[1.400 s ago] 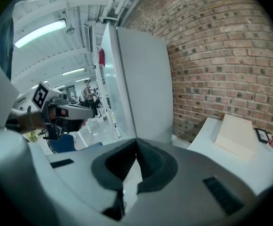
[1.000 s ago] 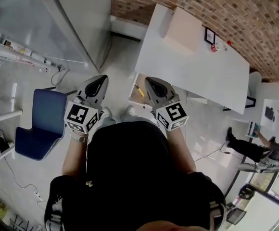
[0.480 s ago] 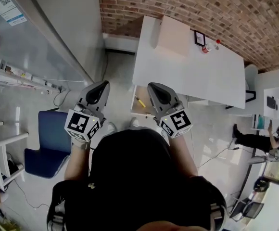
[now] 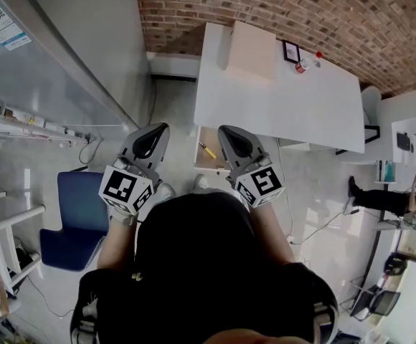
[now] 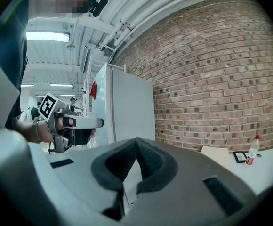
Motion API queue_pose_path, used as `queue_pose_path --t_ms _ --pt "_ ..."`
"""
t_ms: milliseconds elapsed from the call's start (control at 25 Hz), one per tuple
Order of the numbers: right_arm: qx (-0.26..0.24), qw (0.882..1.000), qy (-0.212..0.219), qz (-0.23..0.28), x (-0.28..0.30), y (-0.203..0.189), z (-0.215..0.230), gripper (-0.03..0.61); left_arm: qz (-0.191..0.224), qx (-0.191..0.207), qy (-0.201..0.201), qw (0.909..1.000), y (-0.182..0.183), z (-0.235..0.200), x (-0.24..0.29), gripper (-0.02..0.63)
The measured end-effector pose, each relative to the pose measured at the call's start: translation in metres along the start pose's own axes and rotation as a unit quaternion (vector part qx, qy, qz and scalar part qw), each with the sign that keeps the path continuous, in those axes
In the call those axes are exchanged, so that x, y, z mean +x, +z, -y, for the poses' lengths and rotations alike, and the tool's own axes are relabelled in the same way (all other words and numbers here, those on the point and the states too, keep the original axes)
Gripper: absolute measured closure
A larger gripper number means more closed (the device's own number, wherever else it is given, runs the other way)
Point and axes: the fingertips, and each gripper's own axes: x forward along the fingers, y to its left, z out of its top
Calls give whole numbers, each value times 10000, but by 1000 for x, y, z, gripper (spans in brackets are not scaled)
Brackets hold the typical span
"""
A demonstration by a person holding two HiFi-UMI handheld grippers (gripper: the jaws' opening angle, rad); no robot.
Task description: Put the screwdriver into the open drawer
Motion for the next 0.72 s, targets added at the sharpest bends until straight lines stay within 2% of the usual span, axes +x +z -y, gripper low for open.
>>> queue_pose_path --t_ms 720 --pt "299 9994 -155 -126 -16 -25 5 569 -205 -8 16 9998 -19 12 -2 609"
